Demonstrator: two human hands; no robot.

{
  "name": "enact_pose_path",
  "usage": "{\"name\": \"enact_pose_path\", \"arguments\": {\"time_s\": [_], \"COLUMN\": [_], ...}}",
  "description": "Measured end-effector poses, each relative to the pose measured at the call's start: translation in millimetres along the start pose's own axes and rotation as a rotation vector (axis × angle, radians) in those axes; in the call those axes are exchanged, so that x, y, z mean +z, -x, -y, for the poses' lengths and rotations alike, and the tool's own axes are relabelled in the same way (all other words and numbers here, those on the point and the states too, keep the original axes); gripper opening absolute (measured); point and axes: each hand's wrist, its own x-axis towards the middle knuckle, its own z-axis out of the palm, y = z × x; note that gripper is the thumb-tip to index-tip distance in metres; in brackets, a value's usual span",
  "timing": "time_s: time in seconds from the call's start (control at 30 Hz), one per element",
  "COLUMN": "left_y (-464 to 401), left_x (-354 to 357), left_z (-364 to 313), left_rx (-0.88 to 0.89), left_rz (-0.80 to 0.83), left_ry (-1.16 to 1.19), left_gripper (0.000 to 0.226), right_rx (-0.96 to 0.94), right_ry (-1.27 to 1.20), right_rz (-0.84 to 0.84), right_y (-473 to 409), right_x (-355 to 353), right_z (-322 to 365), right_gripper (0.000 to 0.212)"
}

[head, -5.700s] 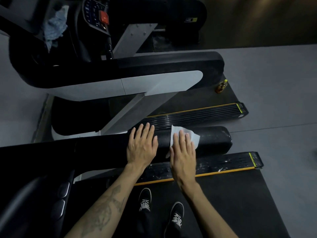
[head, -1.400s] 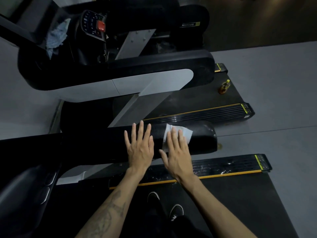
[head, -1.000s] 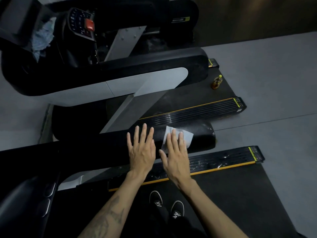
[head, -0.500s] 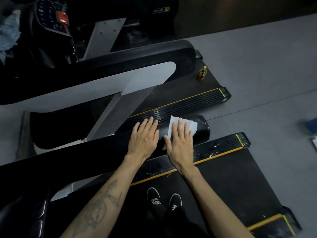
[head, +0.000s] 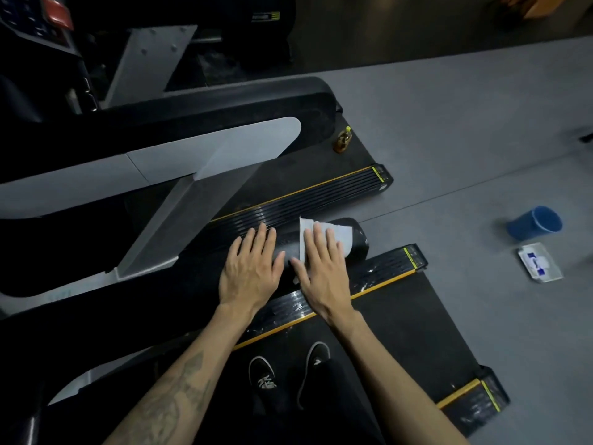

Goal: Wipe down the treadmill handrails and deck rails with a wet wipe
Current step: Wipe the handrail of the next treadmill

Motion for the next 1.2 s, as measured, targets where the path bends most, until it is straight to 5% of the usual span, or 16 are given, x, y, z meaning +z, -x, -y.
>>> {"name": "enact_pose_path", "arguments": {"time_s": [0.17,0.4,0.63,0.83,1.07,1.2], "left_y": [-2,-3,-3,-3,-2,-3], "left_x": [1,4,7,6,5,8], "left_z": [0,-1,-1,-2,-1,-1], "left_rx": [-0.006,-0.024,-0.024,-0.026,-0.021,-0.018], "left_rz": [0.004,0.002,-0.038,-0.039,-0.055,-0.069], "left_ry": [-0.003,-0.004,0.001,-0.002,-0.002,0.002], "left_gripper": [0.061,0.060,0.058,0.057,0.059,0.057], "right_rx": [-0.140,0.177,-0.212,0.091,-0.163,-0.025], "right_ry": [0.014,-0.017,-0.004,0.026,0.043,0.082], "right_rz": [-0.065,-0.027,0.010,-0.001,0.025,0.028], "right_y": [25,-32,-4,-46,-28,-51], "right_x": [1,-7,-13,-12,-17,-22], "right_z": [-20,11,-27,4,-9,-9], "right_gripper": [0.062,0.061,0.054,0.051,0.049,0.048]}}
